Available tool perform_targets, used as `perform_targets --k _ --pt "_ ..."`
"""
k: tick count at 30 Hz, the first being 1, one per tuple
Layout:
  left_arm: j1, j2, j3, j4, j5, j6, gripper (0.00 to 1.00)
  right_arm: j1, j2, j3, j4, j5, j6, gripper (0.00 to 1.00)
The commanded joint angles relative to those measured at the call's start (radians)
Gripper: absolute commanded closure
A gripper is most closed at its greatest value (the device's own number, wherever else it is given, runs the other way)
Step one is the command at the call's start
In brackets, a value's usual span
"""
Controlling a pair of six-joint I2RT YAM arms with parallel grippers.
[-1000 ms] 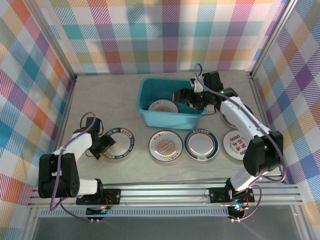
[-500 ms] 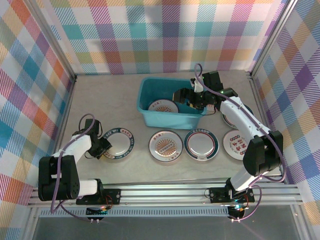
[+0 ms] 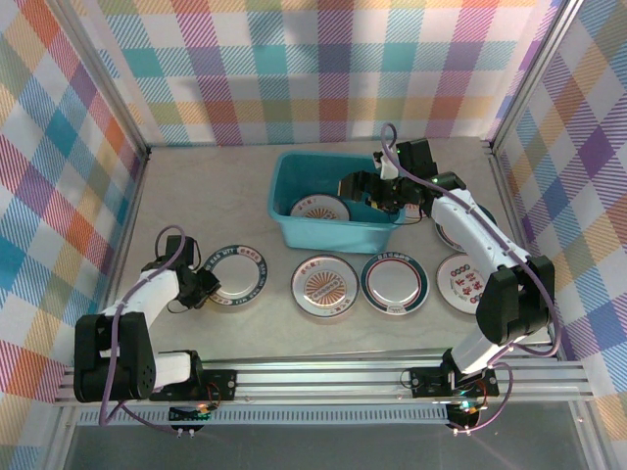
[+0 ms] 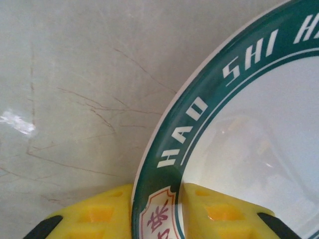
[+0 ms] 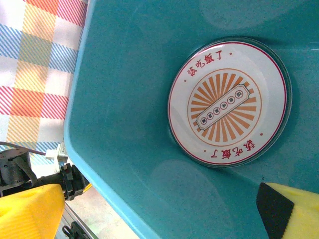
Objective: Place the plates into the plastic bin on the countertop
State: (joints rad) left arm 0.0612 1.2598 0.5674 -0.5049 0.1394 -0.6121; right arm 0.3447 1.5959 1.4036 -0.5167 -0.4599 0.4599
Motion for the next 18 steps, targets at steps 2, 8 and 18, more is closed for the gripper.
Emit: perform_targets --k 2,8,18 --pt "-0.001 -0.035 -0.021 -0.01 0.017 -0.012 0.74 0.011 0.01 0.007 0.012 -0.002 0.009 0.01" --pt "-0.001 -0.087 -0.007 -0.036 0.013 -0.026 0.81 0.014 0.012 0.014 0.009 -0.001 0.01 0.01" --pt "-0.001 -0.167 0.069 -0.073 0.019 -0.049 0.93 0.014 0.017 0.041 -0.005 -0.001 0.004 0.01"
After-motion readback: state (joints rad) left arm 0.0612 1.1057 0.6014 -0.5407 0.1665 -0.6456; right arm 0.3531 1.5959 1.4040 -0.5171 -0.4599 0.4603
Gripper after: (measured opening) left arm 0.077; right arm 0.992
